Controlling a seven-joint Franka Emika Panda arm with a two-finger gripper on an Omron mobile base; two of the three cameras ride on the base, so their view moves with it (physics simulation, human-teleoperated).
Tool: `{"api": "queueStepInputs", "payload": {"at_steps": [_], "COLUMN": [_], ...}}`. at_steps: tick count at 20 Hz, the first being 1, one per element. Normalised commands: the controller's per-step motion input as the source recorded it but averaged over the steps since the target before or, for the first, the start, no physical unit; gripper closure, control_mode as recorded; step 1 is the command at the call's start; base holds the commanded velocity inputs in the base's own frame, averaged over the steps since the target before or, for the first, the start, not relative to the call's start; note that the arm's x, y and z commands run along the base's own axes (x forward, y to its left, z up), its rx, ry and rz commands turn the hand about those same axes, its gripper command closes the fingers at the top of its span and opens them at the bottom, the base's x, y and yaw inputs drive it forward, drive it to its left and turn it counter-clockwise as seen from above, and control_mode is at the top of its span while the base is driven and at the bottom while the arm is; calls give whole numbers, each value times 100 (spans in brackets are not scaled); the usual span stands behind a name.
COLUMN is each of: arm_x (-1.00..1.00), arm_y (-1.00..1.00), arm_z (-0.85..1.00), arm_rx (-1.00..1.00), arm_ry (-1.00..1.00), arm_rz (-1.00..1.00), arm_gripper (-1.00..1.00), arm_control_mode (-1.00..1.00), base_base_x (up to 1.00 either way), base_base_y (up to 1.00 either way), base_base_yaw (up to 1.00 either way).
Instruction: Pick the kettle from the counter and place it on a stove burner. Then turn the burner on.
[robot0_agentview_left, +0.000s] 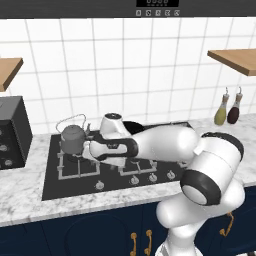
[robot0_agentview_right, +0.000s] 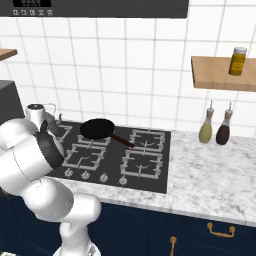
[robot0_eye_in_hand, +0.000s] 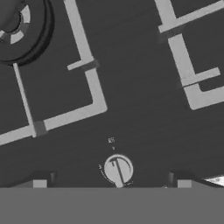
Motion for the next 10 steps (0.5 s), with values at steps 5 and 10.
{"api": "queueStepInputs", "payload": {"at_steps": [5, 10], "arm_x": [-36, -6], "arm_y": [0, 0], "arm_z": [-30, -53], "arm_rx": [-13, -12], "arm_ry": [8, 0], "arm_rz": [6, 10], "arm_gripper": [-100, -100], "arm_control_mode": [-100, -100], "base_base_x": [0, 0], "base_base_y": [0, 0], "base_base_yaw": [0, 0]}}
